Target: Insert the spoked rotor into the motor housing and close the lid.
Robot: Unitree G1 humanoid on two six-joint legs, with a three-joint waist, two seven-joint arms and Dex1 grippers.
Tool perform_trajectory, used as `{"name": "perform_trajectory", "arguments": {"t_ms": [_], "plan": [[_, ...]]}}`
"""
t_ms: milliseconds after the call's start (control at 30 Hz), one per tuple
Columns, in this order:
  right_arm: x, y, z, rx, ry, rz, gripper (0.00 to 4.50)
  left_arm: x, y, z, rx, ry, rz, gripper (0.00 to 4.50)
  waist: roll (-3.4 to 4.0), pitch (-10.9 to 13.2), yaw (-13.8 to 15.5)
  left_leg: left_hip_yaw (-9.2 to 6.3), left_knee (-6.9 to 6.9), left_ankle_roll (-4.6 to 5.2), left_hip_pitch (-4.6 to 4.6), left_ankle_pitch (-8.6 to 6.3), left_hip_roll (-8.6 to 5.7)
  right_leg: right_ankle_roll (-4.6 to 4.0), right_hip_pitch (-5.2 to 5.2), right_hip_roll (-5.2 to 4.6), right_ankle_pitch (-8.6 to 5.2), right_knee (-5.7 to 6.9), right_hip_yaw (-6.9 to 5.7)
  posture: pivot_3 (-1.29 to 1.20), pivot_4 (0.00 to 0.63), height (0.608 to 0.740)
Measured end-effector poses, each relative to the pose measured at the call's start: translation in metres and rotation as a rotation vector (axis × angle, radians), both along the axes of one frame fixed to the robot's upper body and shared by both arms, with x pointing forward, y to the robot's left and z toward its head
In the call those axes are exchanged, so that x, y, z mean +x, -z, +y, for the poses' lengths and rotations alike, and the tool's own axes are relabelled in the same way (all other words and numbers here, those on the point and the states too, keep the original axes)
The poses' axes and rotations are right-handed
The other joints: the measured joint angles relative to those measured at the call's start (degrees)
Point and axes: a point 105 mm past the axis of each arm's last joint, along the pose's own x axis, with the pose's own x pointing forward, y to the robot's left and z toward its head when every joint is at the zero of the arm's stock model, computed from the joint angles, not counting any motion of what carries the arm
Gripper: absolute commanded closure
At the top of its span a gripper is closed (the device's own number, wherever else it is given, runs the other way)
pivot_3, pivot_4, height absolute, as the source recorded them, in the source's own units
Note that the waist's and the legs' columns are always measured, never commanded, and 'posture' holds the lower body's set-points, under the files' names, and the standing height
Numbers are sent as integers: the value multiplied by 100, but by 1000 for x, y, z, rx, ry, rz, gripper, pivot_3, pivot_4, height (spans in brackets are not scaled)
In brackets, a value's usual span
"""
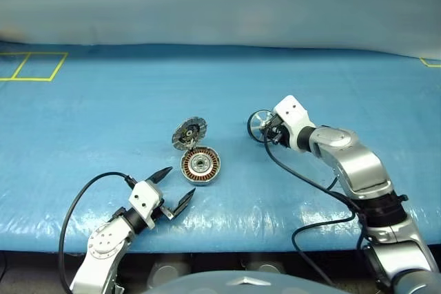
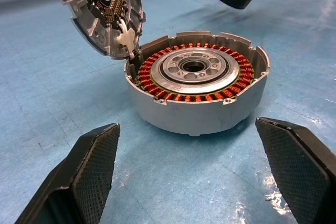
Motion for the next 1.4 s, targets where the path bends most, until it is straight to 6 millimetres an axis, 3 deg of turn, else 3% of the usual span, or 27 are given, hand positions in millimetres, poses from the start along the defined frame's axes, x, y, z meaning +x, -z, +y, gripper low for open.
{"name": "perform_trajectory", "arguments": {"t_ms": [167,467,967,1167,1400], "plan": [[-40,-9,45,22,-252,5,3171,0,0,0,3,4,1,0,-2,1,12,-7,6,0,0,0,0,-4,4,-1,-3,-1,-1,0,150,740],[-85,1,94,47,-475,92,3171,-1,0,0,3,11,-1,0,-3,2,37,-9,22,2,-6,-2,0,-12,4,-2,-8,0,-1,0,150,740],[-72,-4,112,49,-449,44,3171,-1,-2,-1,-2,19,-15,0,-3,2,35,-12,22,2,-6,-2,-1,-3,1,-1,-2,0,-2,0,150,740],[-66,10,113,38,-419,91,3171,-1,-3,-1,-4,19,-18,0,-3,2,36,-12,23,2,-6,-2,-1,-3,1,-1,-2,1,-2,0,150,740],[-62,12,112,28,-420,90,3171,-2,-2,-1,-11,8,-15,0,-2,2,29,-12,23,2,-6,-2,-1,-2,2,0,-1,1,-2,0,150,740]]}}
